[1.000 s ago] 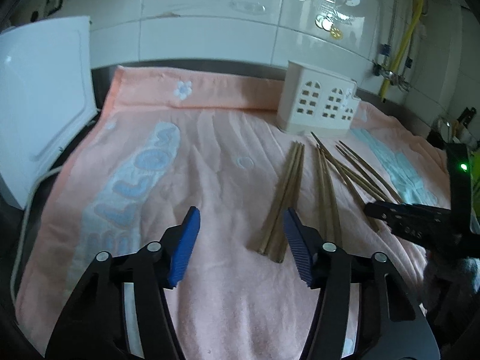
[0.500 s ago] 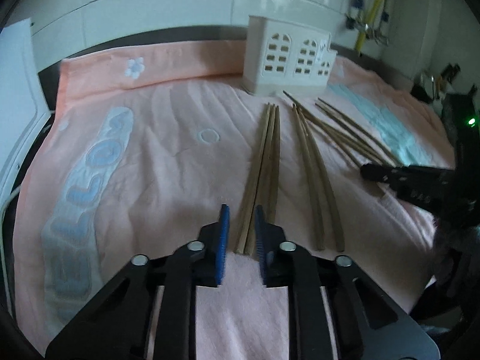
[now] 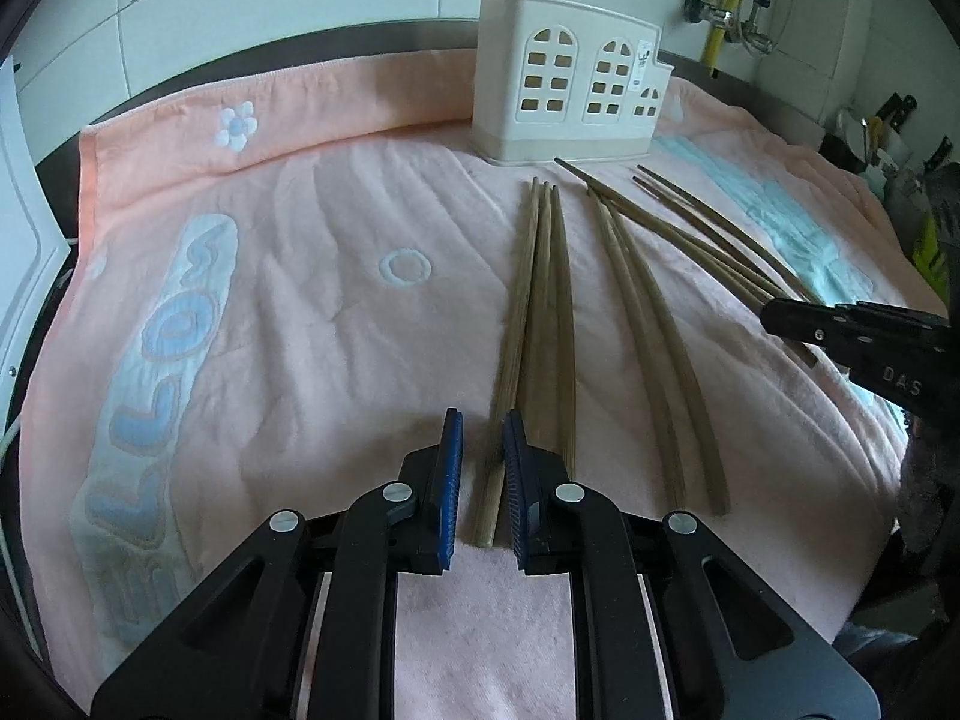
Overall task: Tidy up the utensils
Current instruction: 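Close the left gripper on one chopstick while the right gripper grasps another chopstick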
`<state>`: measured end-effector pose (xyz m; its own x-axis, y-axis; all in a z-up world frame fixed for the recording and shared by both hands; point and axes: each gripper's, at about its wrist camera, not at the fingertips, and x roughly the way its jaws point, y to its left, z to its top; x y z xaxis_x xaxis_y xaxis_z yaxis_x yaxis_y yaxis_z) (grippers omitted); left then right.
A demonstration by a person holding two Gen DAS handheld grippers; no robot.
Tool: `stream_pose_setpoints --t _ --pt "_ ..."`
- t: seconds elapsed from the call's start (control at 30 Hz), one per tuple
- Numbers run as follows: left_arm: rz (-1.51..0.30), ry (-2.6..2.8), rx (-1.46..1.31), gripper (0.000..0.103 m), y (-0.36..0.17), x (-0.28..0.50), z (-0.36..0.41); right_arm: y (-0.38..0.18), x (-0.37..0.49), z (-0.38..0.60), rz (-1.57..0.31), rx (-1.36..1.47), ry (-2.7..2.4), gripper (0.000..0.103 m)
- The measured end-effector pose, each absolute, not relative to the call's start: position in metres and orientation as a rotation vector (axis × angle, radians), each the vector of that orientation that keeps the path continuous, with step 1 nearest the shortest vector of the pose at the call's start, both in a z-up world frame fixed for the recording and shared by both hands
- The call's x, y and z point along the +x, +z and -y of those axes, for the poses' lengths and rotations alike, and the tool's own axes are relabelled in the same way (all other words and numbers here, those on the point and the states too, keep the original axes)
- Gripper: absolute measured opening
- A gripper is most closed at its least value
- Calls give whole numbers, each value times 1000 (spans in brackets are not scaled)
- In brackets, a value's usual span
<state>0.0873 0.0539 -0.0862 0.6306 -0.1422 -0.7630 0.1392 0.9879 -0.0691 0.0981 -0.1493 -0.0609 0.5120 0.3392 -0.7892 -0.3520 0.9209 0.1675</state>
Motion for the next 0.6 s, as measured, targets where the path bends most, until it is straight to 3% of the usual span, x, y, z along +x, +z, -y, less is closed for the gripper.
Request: stream_pose_setpoints --t 0.37,0.6 --pt "-886 -182 -71 13 -92 96 -55 -66 100 151 -962 2 416 7" --pt "-849 -156 -83 6 -83 90 -51 -50 95 155 -914 14 424 7"
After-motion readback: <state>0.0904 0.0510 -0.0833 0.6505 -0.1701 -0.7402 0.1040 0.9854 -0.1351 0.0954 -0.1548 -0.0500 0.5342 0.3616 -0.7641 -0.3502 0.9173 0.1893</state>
